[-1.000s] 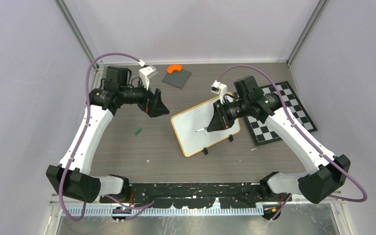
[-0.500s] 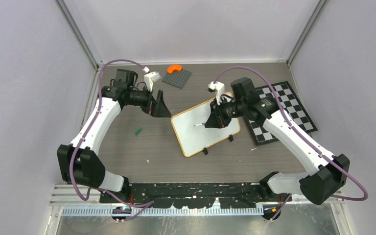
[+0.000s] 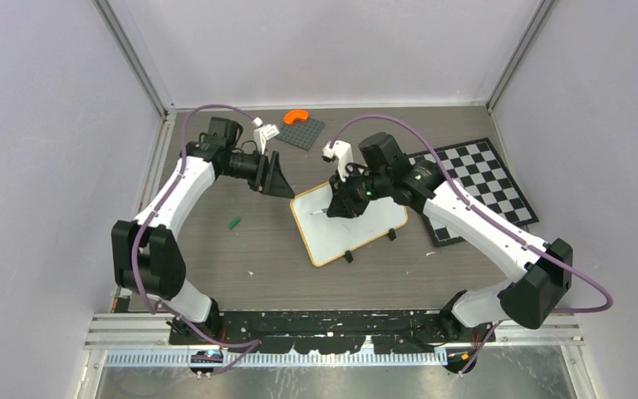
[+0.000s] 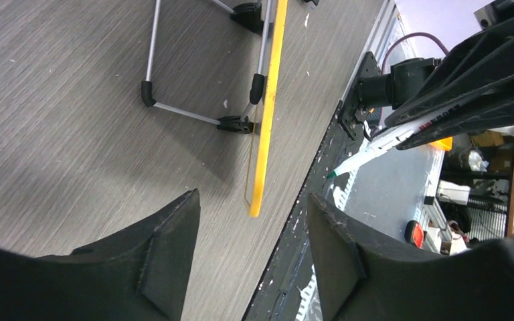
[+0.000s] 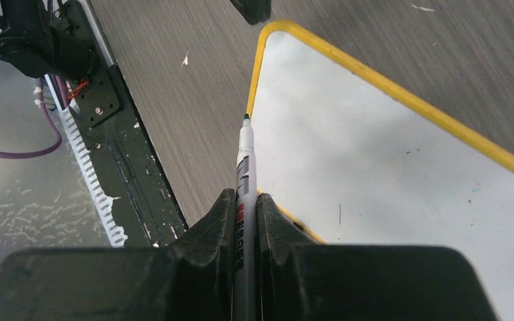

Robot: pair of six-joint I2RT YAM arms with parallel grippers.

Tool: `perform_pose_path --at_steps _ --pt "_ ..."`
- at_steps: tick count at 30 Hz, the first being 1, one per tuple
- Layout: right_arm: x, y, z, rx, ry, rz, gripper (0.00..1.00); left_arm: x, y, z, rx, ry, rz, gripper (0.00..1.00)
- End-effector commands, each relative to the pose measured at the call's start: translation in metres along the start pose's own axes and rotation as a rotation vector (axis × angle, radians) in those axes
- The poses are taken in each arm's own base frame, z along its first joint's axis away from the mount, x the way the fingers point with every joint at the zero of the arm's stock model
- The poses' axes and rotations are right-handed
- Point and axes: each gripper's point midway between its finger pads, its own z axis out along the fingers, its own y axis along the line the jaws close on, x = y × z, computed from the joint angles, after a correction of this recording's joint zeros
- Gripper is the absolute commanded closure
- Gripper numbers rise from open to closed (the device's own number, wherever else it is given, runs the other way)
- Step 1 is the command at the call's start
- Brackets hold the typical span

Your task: Write a sentence on the whiteboard

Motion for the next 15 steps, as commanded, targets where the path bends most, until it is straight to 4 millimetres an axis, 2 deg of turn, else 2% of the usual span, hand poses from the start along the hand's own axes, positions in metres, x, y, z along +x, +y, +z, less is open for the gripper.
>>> perform_pose_path --at_steps 1,5,12,15 --pt "-0.037 -0.001 -0.005 0.031 -0.097 -0.046 1.00 -0.015 -0.012 0.010 0.083 0.000 0.059 0.43" --pt "-0.036 0.000 -0.005 0.026 -0.094 -0.041 1.00 -0.011 -0.019 0.028 0.127 0.067 0.092 0.57" --pt "-0.019 0.014 -0.014 -0.036 -0.049 -0.056 1.00 -0.014 -0.017 0.040 0.149 0.122 0.135 0.96" --pt "-0.013 0.019 -0.018 -0.053 -0.034 -0.060 1.00 -0.015 -0.017 0.040 0.162 0.143 0.157 1.00"
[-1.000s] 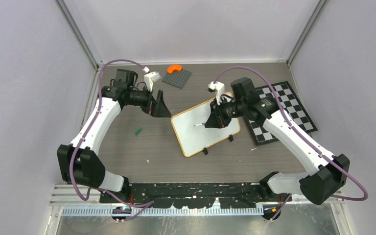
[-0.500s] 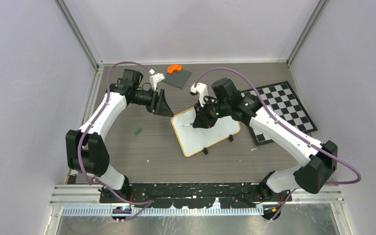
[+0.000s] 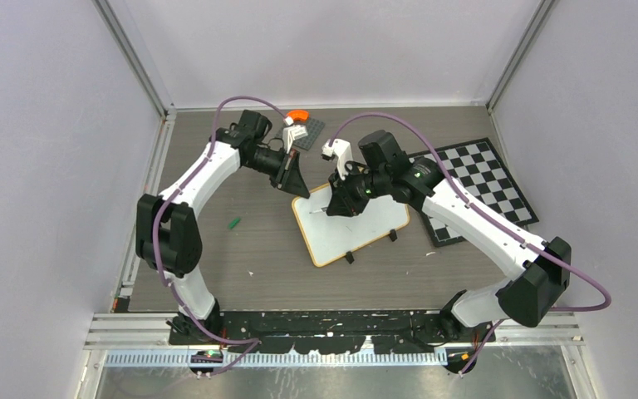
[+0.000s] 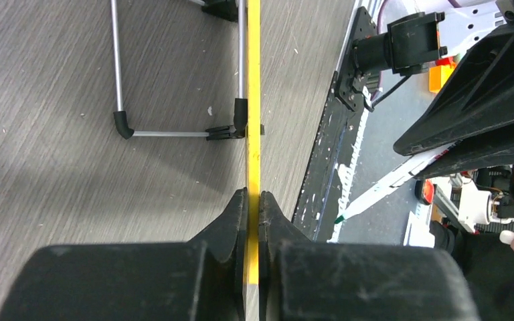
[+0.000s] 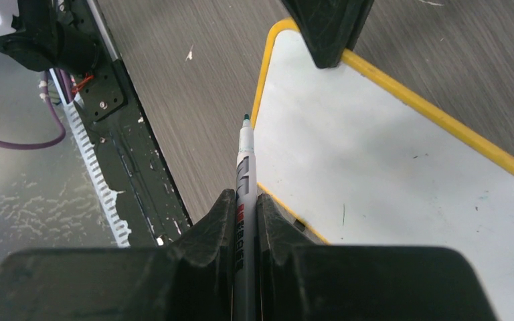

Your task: Write a sentence on the whiteboard

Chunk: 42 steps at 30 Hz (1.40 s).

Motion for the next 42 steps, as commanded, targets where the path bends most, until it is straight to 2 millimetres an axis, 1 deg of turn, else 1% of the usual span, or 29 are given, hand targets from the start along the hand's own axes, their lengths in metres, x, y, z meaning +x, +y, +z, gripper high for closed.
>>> perform_pose_path --at_steps 1,6,9,12,16,20,24,27,30,35,42 --pt "-0.007 0.018 -0.019 -0.047 -0.035 -0.053 1.00 -0.007 -0.011 -0.006 0.045 0.018 0.074 1.00" --pt "-0.007 0.021 -0.019 -0.062 -0.034 -0.052 1.00 0.001 -0.010 -0.002 0.077 0.085 0.060 1.00" --pt "-0.007 0.022 -0.019 -0.068 -0.030 -0.052 1.00 0.003 -0.012 0.001 0.093 0.108 0.071 1.00" --pt "-0.004 0.020 -0.018 -0.062 -0.021 -0.053 1.00 0.003 -0.017 0.004 0.103 0.127 0.083 1.00" --pt "-0.001 0.017 -0.016 -0.055 -0.009 -0.056 1.00 0.003 -0.015 0.006 0.085 0.150 0.074 0.99" --pt "-0.001 0.017 -0.019 -0.047 -0.001 -0.064 1.00 0.000 -0.014 0.001 0.046 0.148 0.067 0.76" --pt "-0.005 0.015 -0.021 -0.030 -0.009 -0.063 1.00 -0.008 -0.022 -0.010 0.030 0.110 0.072 0.59" --pt "-0.012 0.008 -0.019 0.007 -0.030 -0.063 1.00 -0.012 -0.021 -0.018 0.009 0.074 0.066 0.54" --pt "-0.019 0.003 -0.018 0.037 -0.049 -0.061 1.00 -0.010 -0.017 -0.024 0.004 0.041 0.040 0.53" --pt "-0.030 -0.004 -0.013 0.080 -0.081 -0.044 1.00 -0.005 -0.014 -0.023 0.013 0.034 0.026 0.57" --pt "-0.037 -0.005 0.006 0.099 -0.099 -0.016 1.00 -0.005 -0.013 -0.019 0.035 0.031 0.013 0.59"
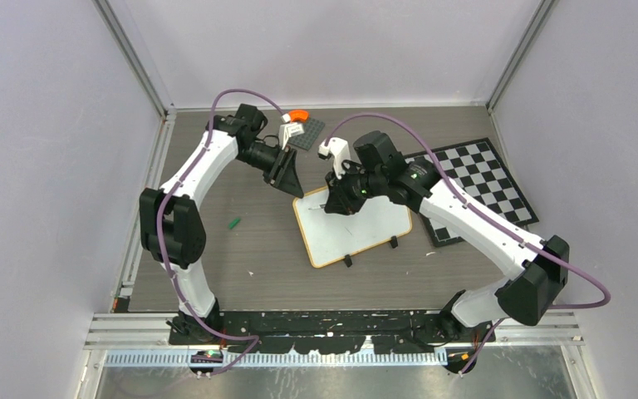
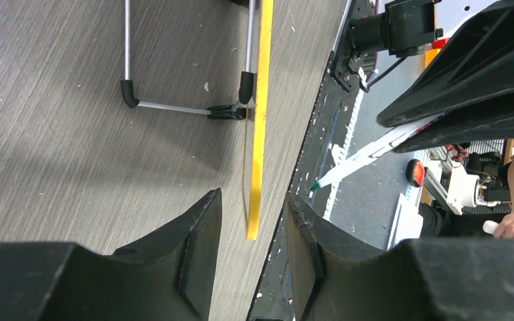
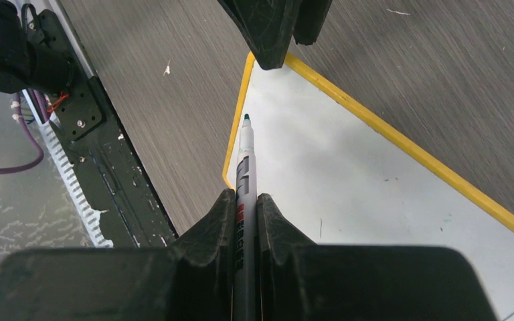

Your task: Write a sentence on the whiteboard

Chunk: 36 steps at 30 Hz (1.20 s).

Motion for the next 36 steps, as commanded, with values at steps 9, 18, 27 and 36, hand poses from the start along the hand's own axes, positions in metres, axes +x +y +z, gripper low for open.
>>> perform_pose_path --at_steps 9,18,27,36 --pt "-0.035 0.000 0.015 0.067 -0.083 -0.030 1.00 -0.001 -0.015 0.005 0.061 -0.024 0.023 0.59" --pt "-0.043 -0.006 0.017 0.101 -0.092 -0.044 1.00 0.001 -0.016 0.011 0.079 -0.007 0.019 0.73" --pt "-0.038 -0.006 0.023 0.094 -0.075 -0.044 1.00 0.002 -0.017 0.010 0.081 -0.008 0.018 0.87" --pt "-0.043 0.001 0.027 0.063 -0.076 -0.047 1.00 0.004 -0.016 0.011 0.080 -0.004 0.022 1.00"
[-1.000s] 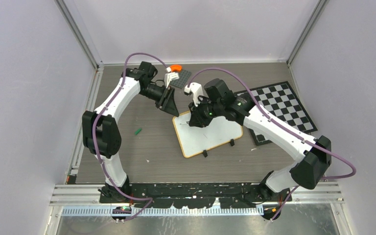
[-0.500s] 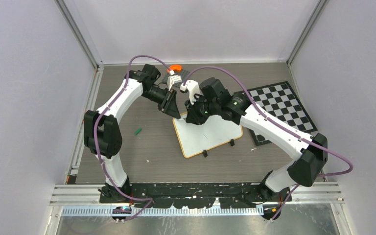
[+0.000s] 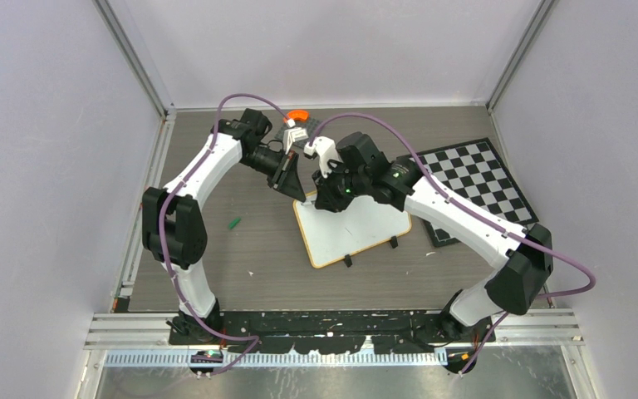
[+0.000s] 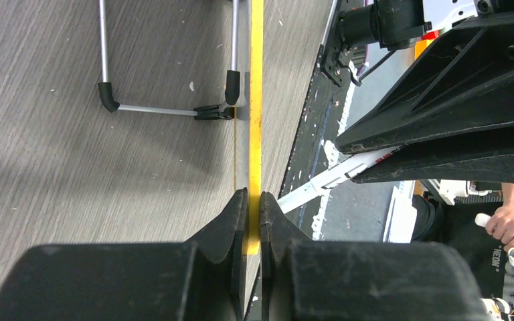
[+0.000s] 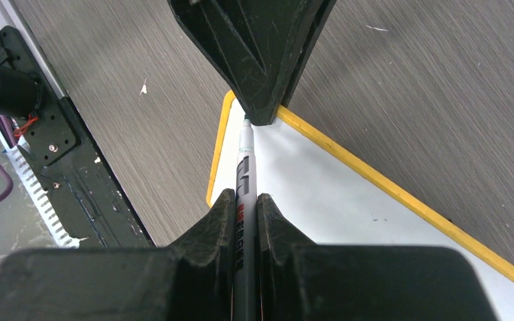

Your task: Write a sentence on the whiteboard

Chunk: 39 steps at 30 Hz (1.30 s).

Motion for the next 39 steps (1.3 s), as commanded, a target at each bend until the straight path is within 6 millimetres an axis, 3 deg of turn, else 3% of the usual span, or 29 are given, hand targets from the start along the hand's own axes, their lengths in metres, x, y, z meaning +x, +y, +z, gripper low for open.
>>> perform_pose_path --at_steps 1,11,28,39 --pt "-0.032 0.007 -0.004 -0.016 -0.087 -0.033 1.00 -0.003 -0.010 -0.001 0.033 -0.018 0.021 1.00" --pt "-0.028 0.002 0.002 -0.003 -0.070 -0.040 1.00 -0.002 -0.012 -0.002 0.034 -0.017 0.027 1.00" --pt "0.017 -0.006 -0.002 0.043 0.009 -0.052 1.00 -0.001 -0.012 -0.002 0.034 -0.013 0.025 1.00" --pt "-0.014 -0.014 -0.006 0.088 -0.048 -0.070 1.00 0.000 -0.014 -0.001 0.037 -0.011 0.029 1.00"
